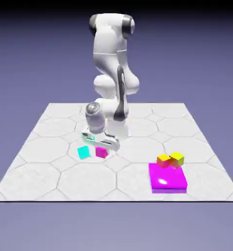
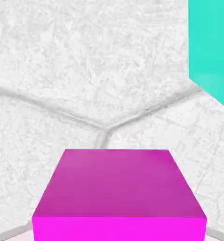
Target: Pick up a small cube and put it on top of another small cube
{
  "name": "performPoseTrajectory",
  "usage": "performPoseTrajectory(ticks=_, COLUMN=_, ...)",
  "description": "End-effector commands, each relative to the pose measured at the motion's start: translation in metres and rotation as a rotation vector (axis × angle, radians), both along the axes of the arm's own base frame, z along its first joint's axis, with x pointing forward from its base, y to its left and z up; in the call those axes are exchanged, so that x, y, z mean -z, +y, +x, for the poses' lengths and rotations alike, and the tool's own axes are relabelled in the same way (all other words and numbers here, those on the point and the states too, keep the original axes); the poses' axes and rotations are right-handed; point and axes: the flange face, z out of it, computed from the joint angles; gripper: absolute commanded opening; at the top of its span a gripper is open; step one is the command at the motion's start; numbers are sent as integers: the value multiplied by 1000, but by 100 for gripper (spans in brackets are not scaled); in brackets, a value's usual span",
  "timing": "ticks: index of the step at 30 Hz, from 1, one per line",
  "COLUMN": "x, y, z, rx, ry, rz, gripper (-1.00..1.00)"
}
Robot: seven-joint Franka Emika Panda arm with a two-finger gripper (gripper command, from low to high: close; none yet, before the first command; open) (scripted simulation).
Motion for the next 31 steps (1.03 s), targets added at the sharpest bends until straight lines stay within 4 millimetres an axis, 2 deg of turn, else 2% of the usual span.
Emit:
performPoseTrajectory(ticks=1, x=-8, y=-1, z=0, rx=0, ry=1, rz=-2, gripper=-100)
performPoseTrajectory(ticks=3, x=-11, y=-1, z=0, rx=0, ry=2, rz=-2, gripper=-100)
performPoseTrajectory(ticks=4, x=-17, y=10, z=16, rx=-103, ry=-3, rz=-7, gripper=-100)
performPoseTrajectory(ticks=6, x=-27, y=37, z=47, rx=-310, ry=-10, rz=-14, gripper=-100)
performPoseTrajectory(ticks=9, x=-44, y=90, z=86, rx=-619, ry=-16, rz=-21, gripper=-100)
performPoseTrajectory(ticks=13, x=-67, y=181, z=120, rx=-1029, ry=-17, rz=-22, gripper=-100)
performPoseTrajectory(ticks=16, x=-85, y=258, z=128, rx=-1333, ry=-14, rz=-19, gripper=-100)
performPoseTrajectory(ticks=19, x=-104, y=340, z=120, rx=-1634, ry=-8, rz=-12, gripper=-100)
performPoseTrajectory(ticks=21, x=-119, y=395, z=104, rx=-1832, ry=-3, rz=-6, gripper=-100)
performPoseTrajectory(ticks=22, x=-124, y=414, z=96, rx=-1903, ry=-1, rz=-3, gripper=-100)
performPoseTrajectory(ticks=23, x=-124, y=414, z=96, rx=-1903, ry=-1, rz=-3, gripper=-100)
performPoseTrajectory(ticks=27, x=-56, y=401, z=95, rx=-1903, ry=-1, rz=-3, gripper=-100)
performPoseTrajectory(ticks=28, x=-56, y=401, z=95, rx=-1903, ry=-1, rz=-3, gripper=100)
performPoseTrajectory(ticks=29, x=-56, y=401, z=95, rx=-1903, ry=-1, rz=-3, gripper=100)
performPoseTrajectory(ticks=31, x=-91, y=408, z=97, rx=-1902, ry=-1, rz=-6, gripper=100)
